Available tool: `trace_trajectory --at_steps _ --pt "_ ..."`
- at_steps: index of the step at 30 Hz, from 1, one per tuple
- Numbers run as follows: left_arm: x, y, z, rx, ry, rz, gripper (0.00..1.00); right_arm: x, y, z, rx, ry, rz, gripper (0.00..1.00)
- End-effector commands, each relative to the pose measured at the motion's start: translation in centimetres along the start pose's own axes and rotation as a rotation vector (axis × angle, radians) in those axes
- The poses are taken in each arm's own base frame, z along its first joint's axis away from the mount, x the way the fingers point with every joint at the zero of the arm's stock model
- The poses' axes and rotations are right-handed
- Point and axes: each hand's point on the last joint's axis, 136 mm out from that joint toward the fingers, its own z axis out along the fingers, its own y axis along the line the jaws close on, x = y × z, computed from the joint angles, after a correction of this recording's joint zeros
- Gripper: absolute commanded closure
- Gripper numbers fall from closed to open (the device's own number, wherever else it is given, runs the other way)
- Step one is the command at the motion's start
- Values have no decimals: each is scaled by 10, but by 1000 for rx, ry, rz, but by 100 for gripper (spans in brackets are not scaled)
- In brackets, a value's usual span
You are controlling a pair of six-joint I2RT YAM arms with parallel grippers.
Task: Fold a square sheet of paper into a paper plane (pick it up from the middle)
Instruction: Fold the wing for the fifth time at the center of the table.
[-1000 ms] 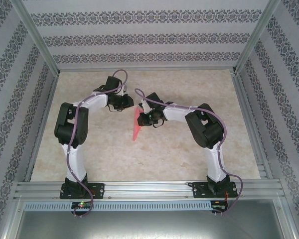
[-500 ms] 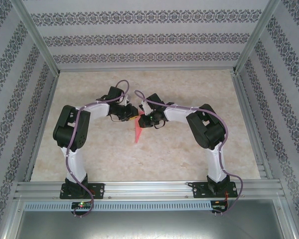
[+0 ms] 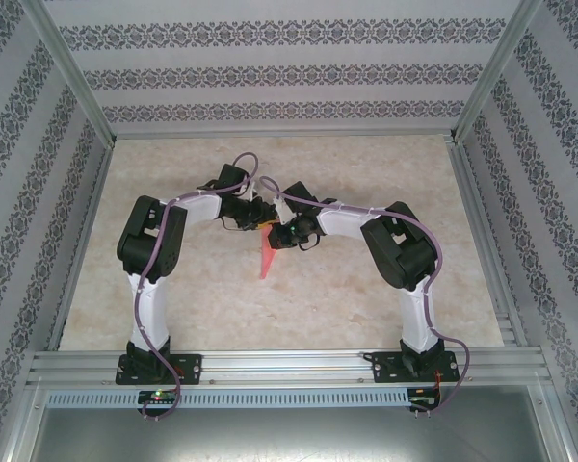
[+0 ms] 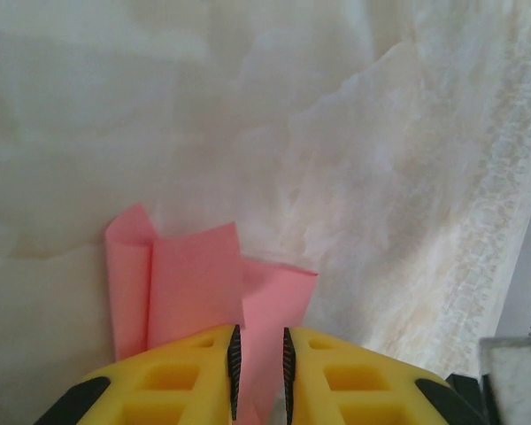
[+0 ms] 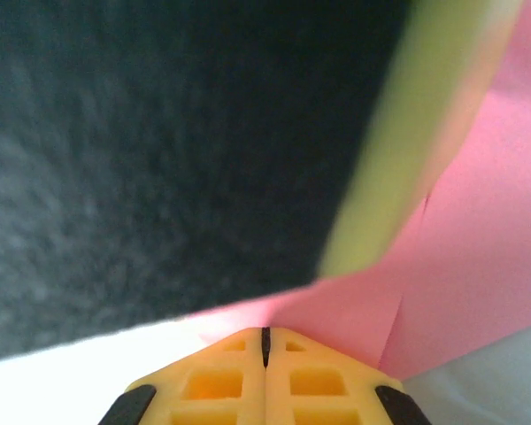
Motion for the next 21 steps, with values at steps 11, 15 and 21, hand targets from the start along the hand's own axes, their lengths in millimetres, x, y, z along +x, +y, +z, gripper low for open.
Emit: trace_trajectory --at_steps 11,15,21 --pt "-13 26 10 -200 -15 82 77 52 -26 11 122 169 22 100" --pt "-17 39 6 -288 -29 117 77 53 -24 13 117 171 22 100" --pt "-20 54 7 -390 -26 167 77 54 -25 12 122 175 21 100"
